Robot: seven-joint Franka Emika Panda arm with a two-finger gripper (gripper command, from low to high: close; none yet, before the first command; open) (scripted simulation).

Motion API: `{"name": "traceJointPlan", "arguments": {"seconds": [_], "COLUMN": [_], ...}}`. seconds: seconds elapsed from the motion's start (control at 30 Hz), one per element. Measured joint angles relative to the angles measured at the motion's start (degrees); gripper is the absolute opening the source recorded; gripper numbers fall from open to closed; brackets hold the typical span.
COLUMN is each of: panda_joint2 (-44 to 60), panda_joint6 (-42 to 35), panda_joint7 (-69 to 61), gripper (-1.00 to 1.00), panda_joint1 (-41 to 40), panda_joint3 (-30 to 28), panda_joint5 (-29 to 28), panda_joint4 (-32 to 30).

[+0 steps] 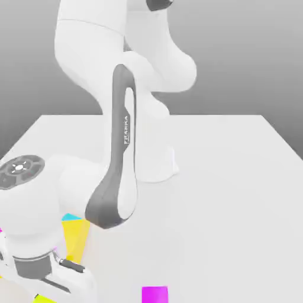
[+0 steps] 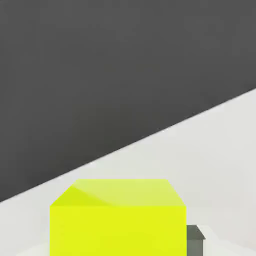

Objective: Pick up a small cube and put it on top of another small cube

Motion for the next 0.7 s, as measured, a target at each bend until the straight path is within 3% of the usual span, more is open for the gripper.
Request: {"name": "traceJointPlan", "arguments": {"seconds": [0.17, 0.43, 0.57, 0.6, 0.7], "panda_joint2": [-9.1, -26.0, -23.1, -21.5, -21.5], "panda_joint6": [-6.9, -18.1, -13.7, -11.9, -11.9], "panda_joint7": [1.2, -6.4, -10.2, -10.8, -10.8], "gripper": [-1.00, -1.00, -1.00, 1.00, 1.00], "panda_joint1": [1.1, -5.1, -6.6, -6.9, -6.9], "panda_joint3": [-2.6, -10.5, -10.3, -10.0, -10.0], "panda_joint5": [-2.9, -8.2, -5.5, -4.7, -4.7], "panda_joint4": [-2.2, -7.4, -9.3, -9.6, -9.6]}}
